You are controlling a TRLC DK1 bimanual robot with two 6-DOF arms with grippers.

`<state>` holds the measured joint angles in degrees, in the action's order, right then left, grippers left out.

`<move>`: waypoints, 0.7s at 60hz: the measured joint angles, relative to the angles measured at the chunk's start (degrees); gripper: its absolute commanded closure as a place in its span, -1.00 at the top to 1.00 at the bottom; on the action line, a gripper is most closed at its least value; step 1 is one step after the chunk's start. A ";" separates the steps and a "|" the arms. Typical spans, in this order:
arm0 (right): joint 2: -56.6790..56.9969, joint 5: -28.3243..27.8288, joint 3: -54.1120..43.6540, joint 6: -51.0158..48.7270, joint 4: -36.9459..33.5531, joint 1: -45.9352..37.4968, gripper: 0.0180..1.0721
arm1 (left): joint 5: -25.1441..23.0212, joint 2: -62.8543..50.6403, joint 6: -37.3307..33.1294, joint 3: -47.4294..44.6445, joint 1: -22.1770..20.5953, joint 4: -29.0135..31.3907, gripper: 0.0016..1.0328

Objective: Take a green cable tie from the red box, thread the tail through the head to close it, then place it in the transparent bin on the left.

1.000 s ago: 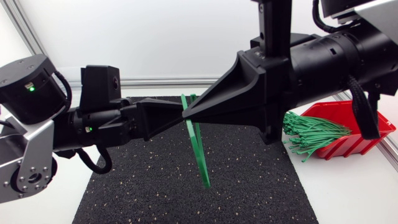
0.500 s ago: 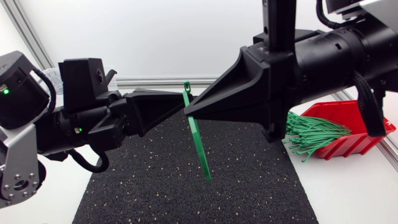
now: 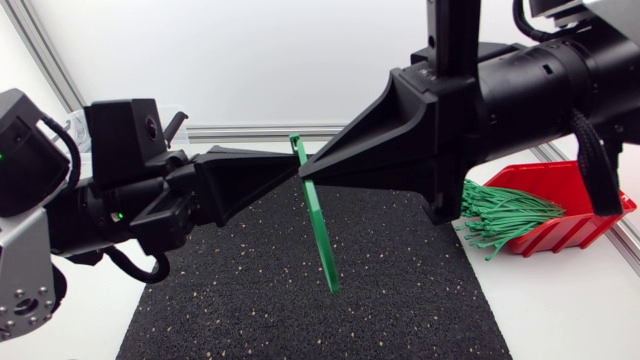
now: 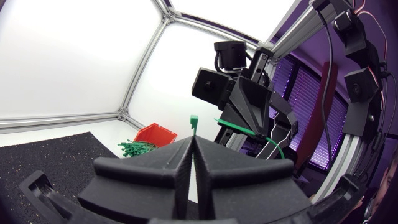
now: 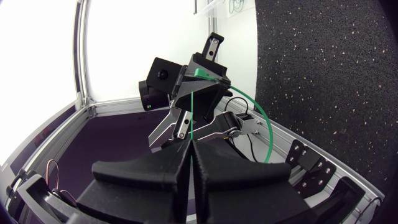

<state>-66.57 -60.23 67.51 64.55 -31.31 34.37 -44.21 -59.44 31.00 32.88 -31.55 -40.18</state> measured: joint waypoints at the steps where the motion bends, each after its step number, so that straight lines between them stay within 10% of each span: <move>1: 0.00 0.00 0.00 0.00 0.00 0.00 -0.89 | 0.00 0.00 0.02 0.00 0.00 0.00 -0.93; 42: -3.43 0.00 0.13 0.00 1.55 -1.49 -0.89 | 0.17 -0.02 0.90 0.00 1.55 0.02 -0.93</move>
<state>-70.00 -60.23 67.64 64.55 -29.76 32.88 -44.03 -59.46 31.90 32.88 -30.00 -40.16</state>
